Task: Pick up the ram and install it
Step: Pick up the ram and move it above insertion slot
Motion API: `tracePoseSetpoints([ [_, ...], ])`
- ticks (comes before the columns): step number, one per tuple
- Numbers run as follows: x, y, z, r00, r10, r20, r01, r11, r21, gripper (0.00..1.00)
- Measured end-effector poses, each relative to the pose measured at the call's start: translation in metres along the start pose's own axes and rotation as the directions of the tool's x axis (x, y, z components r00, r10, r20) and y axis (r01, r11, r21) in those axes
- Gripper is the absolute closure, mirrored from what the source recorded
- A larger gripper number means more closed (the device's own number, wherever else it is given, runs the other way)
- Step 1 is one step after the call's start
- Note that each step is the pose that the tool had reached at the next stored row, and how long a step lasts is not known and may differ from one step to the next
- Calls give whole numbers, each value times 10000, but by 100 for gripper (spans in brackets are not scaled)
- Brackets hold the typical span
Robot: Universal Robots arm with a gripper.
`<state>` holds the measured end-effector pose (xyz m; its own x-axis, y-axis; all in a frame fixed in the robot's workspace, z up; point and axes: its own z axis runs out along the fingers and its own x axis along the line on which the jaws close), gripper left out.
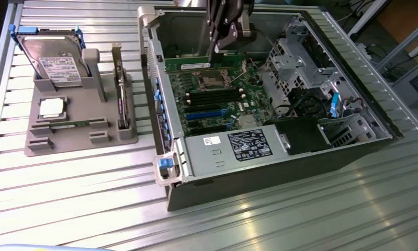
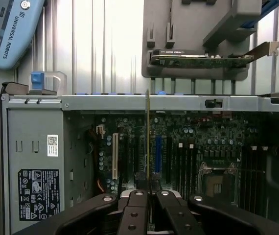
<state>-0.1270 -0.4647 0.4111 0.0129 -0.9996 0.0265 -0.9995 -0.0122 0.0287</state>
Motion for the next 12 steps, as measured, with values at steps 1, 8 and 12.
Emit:
tracePoseSetpoints([
  [1, 0, -6, 0, 10000, 0, -2, 0, 10000, 0, 88],
  [8, 1, -81, -3, 10000, 0, -26, 0, 10000, -1, 88],
  [12, 2, -124, -4, 10000, 1, -40, -1, 10000, -1, 88],
])
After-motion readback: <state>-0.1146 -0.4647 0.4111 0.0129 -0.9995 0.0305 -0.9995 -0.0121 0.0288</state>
